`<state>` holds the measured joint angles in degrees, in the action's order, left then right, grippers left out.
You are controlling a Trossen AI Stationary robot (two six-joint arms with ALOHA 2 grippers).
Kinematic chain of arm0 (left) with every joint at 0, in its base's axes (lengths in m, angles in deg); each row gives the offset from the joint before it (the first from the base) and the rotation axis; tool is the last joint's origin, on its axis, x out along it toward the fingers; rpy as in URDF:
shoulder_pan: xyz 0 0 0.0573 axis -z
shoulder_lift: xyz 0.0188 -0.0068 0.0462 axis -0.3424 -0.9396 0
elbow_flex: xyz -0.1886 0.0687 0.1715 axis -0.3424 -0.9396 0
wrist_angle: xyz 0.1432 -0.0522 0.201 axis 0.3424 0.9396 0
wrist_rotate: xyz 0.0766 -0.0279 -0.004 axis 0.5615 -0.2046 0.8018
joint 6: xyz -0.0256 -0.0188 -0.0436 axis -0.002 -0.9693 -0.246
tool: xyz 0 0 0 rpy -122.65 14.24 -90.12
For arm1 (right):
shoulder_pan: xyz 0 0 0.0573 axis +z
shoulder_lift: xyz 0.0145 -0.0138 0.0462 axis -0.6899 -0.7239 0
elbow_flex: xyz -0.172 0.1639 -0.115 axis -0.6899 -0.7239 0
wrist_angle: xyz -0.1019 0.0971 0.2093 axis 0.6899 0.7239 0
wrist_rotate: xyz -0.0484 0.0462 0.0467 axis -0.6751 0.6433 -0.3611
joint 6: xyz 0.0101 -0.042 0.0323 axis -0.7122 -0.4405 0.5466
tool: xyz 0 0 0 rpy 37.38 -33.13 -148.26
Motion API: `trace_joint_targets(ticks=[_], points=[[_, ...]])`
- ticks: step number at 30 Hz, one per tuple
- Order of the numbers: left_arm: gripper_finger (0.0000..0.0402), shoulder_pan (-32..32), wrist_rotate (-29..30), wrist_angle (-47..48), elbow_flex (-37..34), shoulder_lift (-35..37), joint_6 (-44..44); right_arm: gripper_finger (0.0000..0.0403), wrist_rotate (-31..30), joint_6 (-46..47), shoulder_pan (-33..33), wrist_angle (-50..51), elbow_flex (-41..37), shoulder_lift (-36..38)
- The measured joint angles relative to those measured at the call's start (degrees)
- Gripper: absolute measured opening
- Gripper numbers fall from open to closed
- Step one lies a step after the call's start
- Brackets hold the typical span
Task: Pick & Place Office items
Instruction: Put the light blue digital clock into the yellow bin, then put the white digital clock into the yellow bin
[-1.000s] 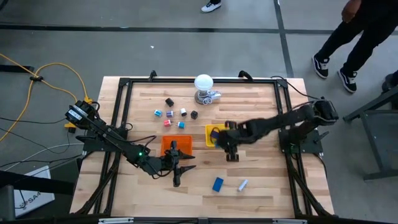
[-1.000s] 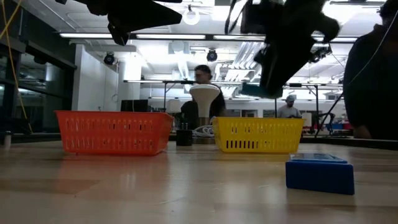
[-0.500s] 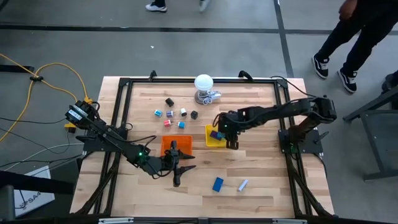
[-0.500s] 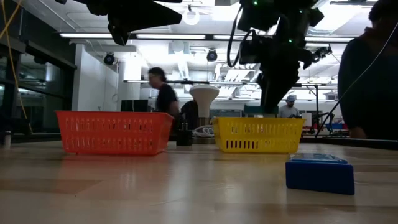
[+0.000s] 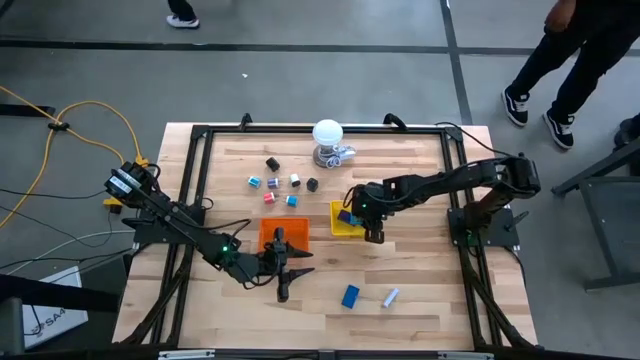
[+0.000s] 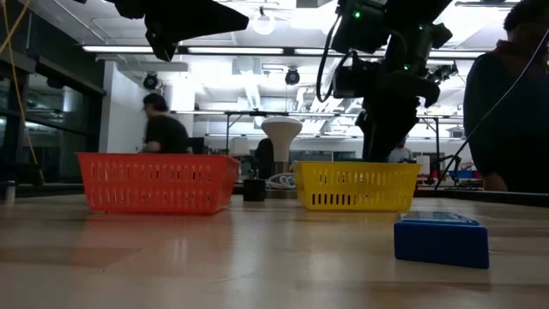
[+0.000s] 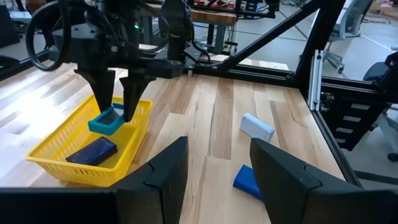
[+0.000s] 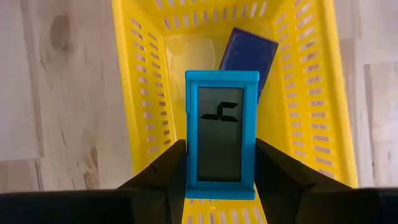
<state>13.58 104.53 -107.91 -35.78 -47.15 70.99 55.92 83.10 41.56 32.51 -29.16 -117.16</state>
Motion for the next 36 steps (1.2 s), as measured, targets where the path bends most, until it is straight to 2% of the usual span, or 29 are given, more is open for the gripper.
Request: trace_joint_targets(ticks=[14, 27, 36], points=[[0.0165, 0.0, 0.0, 0.0, 0.0, 0.0, -0.2, 0.0182, -0.2, -0.1, 0.0, -1.6, -1.8, -0.1], [0.0165, 0.0, 0.0, 0.0, 0.0, 0.0, -0.2, 0.0185, -0.3, -2.1, -0.2, -3.0, -1.7, 0.5], [0.0165, 0.0, 0.0, 0.0, 0.0, 0.0, -0.1, 0.0186, -0.3, -7.7, 0.2, -1.9, 4.3, 0.6]])
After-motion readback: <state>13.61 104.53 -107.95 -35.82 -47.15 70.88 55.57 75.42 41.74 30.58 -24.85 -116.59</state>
